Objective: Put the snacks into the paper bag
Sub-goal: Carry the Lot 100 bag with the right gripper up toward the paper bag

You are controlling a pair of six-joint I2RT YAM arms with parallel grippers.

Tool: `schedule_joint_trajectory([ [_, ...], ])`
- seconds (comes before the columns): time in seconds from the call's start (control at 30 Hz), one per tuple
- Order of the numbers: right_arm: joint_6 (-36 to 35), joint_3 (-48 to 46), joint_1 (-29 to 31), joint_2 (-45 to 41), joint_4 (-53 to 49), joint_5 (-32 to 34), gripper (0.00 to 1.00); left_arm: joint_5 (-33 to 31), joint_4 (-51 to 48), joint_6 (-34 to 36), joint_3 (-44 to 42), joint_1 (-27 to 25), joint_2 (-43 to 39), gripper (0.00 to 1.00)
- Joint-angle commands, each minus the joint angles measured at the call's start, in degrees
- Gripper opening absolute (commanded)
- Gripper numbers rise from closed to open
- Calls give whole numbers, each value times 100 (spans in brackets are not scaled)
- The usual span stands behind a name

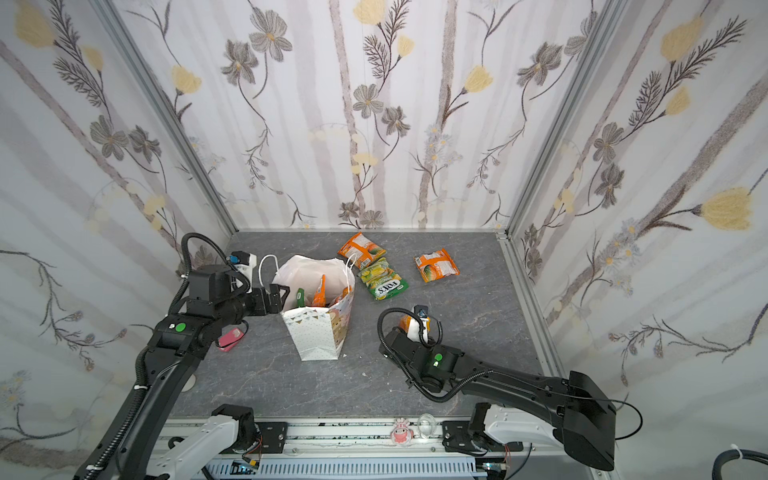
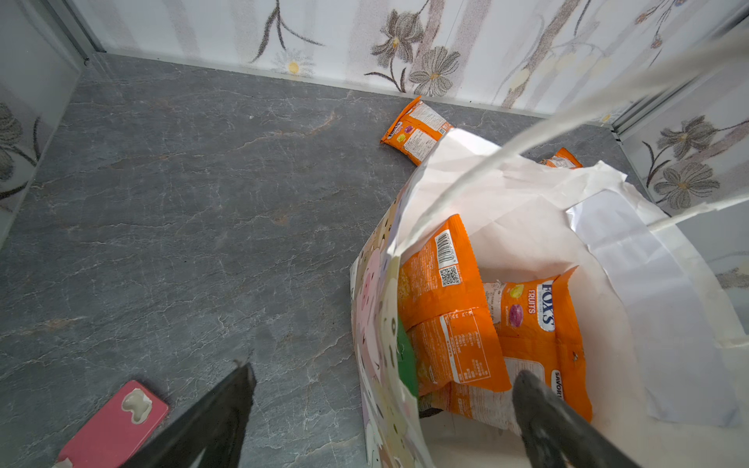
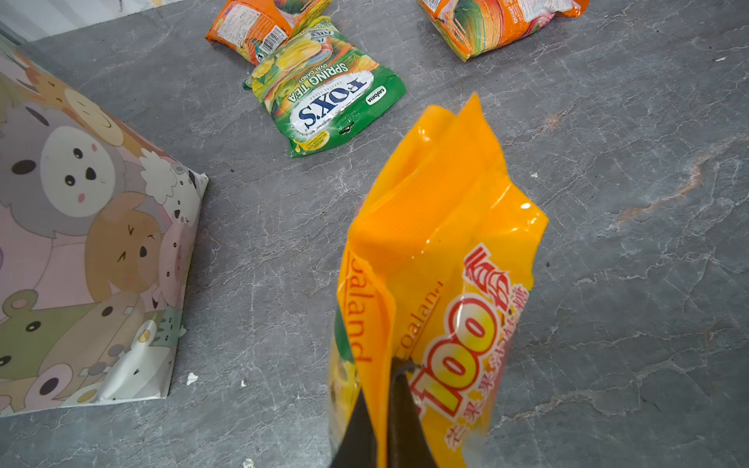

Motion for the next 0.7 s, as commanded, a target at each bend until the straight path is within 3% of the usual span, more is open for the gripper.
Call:
schedule_joint_trajectory([
  [0.0, -294, 118, -24, -124, 147, 136, 0, 29, 44, 4, 30, 7, -17, 100],
  [0.4, -1932, 597, -332, -923, 898, -86, 0, -128, 74, -6, -44, 8, -240, 100],
  [0.67, -2756, 1447, -444, -798, 833, -462, 0, -209, 87, -10, -34, 7, -310, 100],
])
